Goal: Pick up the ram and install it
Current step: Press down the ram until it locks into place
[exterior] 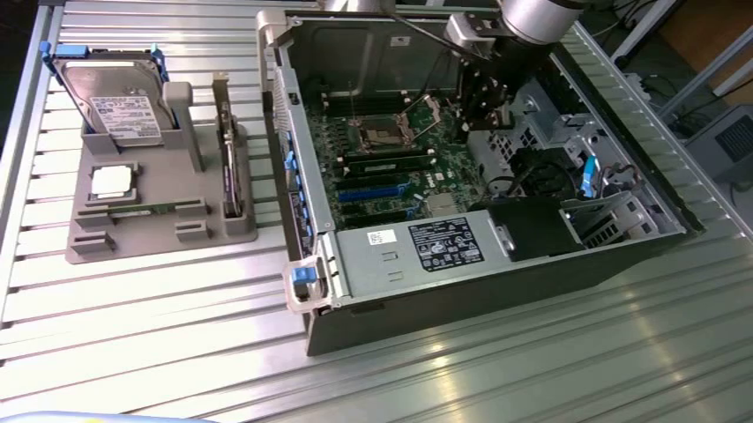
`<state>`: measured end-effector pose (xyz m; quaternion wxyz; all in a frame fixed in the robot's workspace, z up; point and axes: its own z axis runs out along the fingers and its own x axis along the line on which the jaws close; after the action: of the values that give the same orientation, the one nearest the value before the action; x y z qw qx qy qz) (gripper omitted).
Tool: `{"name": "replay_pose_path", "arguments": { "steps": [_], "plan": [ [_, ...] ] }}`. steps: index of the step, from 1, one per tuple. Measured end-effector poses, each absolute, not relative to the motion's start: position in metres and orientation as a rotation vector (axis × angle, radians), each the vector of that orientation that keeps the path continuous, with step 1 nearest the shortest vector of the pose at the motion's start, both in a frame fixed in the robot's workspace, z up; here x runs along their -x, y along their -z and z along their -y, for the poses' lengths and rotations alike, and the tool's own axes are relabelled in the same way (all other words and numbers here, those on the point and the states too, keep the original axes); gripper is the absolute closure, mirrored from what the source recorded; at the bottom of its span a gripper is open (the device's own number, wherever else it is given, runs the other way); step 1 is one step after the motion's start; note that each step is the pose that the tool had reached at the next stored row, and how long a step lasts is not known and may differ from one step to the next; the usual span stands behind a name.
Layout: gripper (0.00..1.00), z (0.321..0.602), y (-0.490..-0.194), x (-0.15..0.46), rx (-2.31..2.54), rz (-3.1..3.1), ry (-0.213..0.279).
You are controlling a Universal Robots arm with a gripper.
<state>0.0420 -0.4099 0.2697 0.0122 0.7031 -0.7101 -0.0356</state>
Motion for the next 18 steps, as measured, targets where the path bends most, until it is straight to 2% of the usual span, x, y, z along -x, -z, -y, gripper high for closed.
{"name": "replay_pose_path", "arguments": {
  "steps": [18],
  "plan": [
    [0.90, 0.410, -0.308, -0.073, -2.195, 2.217, 0.119]
  ]
}}
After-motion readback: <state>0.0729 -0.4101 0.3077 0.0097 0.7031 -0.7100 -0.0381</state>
